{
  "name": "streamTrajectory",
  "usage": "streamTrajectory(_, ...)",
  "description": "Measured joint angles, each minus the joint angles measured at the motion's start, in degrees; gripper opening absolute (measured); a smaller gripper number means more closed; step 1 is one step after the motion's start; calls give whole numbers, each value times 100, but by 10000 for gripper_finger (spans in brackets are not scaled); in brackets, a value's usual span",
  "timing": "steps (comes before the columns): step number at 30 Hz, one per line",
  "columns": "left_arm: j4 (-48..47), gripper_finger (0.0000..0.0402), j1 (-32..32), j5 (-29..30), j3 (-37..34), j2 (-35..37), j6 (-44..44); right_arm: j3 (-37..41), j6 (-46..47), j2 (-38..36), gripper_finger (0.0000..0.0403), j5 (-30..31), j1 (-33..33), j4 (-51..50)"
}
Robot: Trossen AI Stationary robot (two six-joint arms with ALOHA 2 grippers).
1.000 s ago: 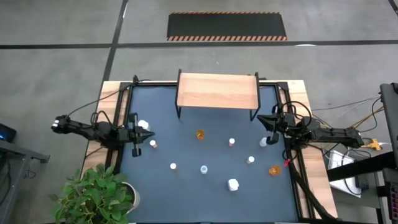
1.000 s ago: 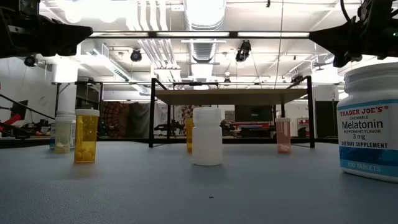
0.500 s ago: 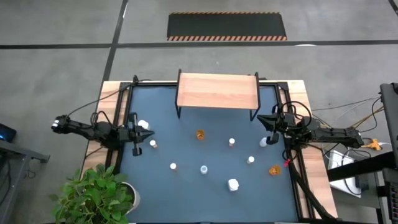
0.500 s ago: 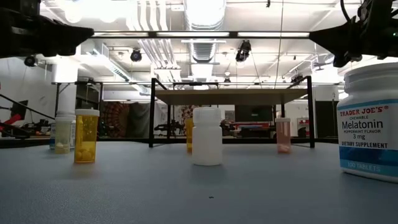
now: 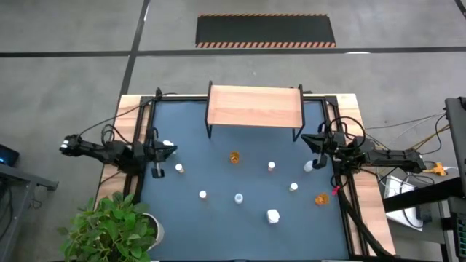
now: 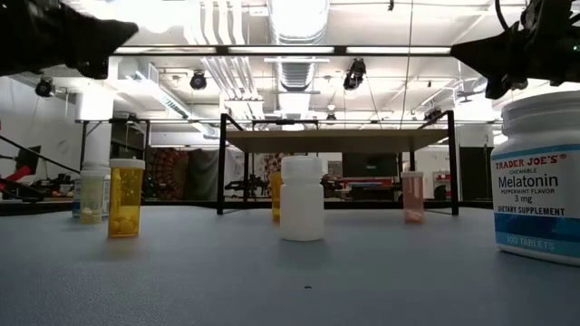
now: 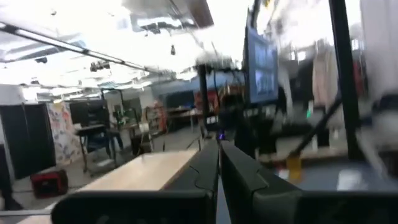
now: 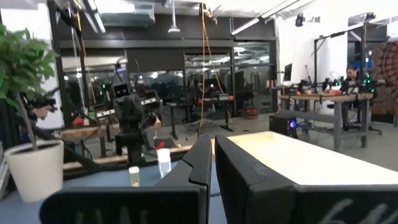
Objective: Pick and place medicine bottles onto shelf by color
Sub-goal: Put the left white pill bottle on the shelf
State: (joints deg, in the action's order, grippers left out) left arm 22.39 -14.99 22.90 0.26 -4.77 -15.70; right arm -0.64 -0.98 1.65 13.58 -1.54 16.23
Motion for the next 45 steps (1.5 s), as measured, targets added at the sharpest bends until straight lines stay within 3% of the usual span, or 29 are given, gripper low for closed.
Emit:
streamTrajectory(4, 588, 0, -4, 50, 35, -144, 213, 0, -96, 0, 13, -1, 0, 318)
streamTrajectory(8, 1382, 0, -2, 724, 38, -386, 1003, 0, -111, -2, 13, -2, 0, 511)
streamTrajectory(11, 1469, 0, -2, 1195, 43, -617, 1503, -1, -103, -2, 13, -1, 0, 527)
streamTrajectory(16, 1695, 0, -5, 1215, 45, -1194, 1538, 0, -105, -2, 13, -2, 0, 520)
streamTrajectory(23, 3340, 0, -2, 1090, 69, -2115, 1019, 0, -104, -2, 13, -2, 0, 511)
streamTrajectory(27, 3402, 0, -2, 1159, 258, -2501, 958, 0, -101, 0, 13, -2, 0, 511)
streamTrajectory(30, 3333, 0, 0, 1535, 484, -2819, 1226, 0, -97, 0, 13, -2, 0, 511)
streamTrajectory(33, 2851, 0, 0, 2041, 798, -3055, 1276, 0, -194, 0, 13, -2, 0, 511)
streamTrajectory(37, 1388, 0, 20, 2680, 1457, -3161, 1680, 0, -255, 0, 13, -2, 0, 513)
streamTrajectory(45, -3489, 0, 129, 2542, 3253, -3328, 3387, -2, -259, 0, 13, -2, 0, 511)
